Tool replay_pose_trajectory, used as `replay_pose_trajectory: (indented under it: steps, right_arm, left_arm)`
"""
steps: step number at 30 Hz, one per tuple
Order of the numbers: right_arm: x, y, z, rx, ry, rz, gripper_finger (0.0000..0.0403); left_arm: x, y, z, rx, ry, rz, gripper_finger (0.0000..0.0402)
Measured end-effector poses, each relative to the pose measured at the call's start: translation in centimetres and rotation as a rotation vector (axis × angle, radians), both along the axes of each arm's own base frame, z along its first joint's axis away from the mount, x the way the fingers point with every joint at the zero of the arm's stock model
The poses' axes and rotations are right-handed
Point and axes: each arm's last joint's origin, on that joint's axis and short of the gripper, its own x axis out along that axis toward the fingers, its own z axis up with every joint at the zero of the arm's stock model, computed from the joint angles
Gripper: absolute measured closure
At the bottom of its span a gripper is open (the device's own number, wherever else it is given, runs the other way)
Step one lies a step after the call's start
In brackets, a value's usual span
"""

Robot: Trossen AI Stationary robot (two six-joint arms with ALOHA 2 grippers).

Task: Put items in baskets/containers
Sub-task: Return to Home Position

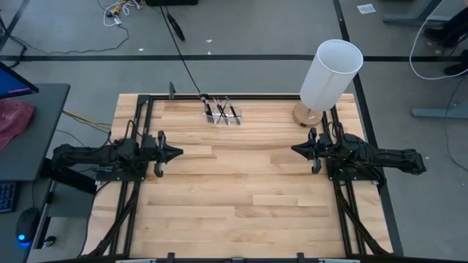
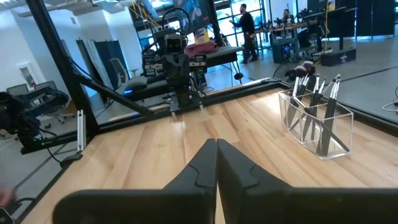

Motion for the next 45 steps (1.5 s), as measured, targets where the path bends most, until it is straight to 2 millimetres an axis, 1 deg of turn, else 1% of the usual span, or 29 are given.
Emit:
replay_pose_trajectory:
  steps: [5,14,17,19,23,25,27,32,36,45]
  right_arm:
    - [0.00,0.00,0.00,0.000,0.000,0.000,0.0390]
    - [-0.01,0.01,-0.01,0.000,0.000,0.000,0.0390]
    - [-0.15,0.20,0.22,-0.003,-0.032,0.018,0.0390]
    - [-0.15,0.30,0.22,-0.050,-0.027,0.047,0.0390]
    - [-0.14,0.47,0.18,-0.292,-0.014,0.057,0.0390]
    - [-0.13,0.50,0.14,-0.331,-0.006,0.050,0.0390]
    - [-0.13,0.47,0.13,-0.324,-0.004,0.039,0.0390]
    - [-0.13,0.47,0.16,-0.228,-0.011,0.040,0.0390]
    - [-0.01,0.48,0.15,-0.186,-0.009,0.046,0.0390]
    - [0.00,0.48,0.13,-0.182,-0.009,0.046,0.0390]
  left_arm:
    - [0.00,0.00,0.00,-0.038,-0.005,0.000,0.0377]
    - [0.00,0.00,0.01,-0.040,-0.006,0.000,0.0376]
    - [0.00,0.00,0.02,-0.040,-0.006,0.000,0.0376]
    - [0.00,0.00,0.02,-0.041,-0.007,0.000,0.0376]
    - [0.00,0.00,0.01,-0.041,-0.007,0.001,0.0376]
    - [0.00,0.00,0.01,-0.041,-0.007,0.000,0.0376]
    - [0.00,0.00,0.02,-0.041,-0.007,0.000,0.0376]
    - [0.00,0.00,0.02,-0.041,-0.007,0.000,0.0376]
    - [0.00,0.00,0.02,-0.041,-0.007,0.000,0.0376]
    - [0.00,0.00,0.02,-0.041,-0.008,0.001,0.0376]
